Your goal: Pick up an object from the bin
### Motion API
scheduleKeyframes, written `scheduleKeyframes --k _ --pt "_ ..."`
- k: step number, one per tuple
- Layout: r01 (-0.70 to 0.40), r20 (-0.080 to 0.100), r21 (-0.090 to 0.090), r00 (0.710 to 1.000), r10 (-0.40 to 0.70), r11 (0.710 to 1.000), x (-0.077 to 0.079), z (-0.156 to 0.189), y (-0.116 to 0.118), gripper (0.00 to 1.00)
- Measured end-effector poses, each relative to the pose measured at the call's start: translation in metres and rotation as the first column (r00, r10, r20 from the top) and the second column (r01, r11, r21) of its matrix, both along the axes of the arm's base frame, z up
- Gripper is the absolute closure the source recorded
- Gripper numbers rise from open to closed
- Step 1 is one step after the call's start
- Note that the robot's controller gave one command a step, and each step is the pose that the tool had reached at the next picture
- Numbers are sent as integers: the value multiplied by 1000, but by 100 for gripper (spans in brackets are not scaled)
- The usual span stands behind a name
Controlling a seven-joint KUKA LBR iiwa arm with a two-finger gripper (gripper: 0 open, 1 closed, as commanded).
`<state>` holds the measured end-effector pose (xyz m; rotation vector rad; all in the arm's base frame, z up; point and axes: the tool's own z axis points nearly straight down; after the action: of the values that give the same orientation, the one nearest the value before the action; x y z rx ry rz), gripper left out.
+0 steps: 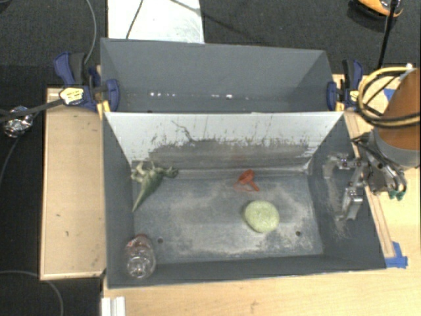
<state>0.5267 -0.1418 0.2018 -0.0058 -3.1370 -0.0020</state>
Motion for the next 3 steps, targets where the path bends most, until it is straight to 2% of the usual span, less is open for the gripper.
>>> scheduleKeyframes --k 1,2,3 --pt "-5 8 -2 1000 5 1000 2 4 1 0" --pt "-73 10 -3 997 73 997 8 -53 49 0" --pt "-157 5 0 988 156 988 -21 -74 105 0"
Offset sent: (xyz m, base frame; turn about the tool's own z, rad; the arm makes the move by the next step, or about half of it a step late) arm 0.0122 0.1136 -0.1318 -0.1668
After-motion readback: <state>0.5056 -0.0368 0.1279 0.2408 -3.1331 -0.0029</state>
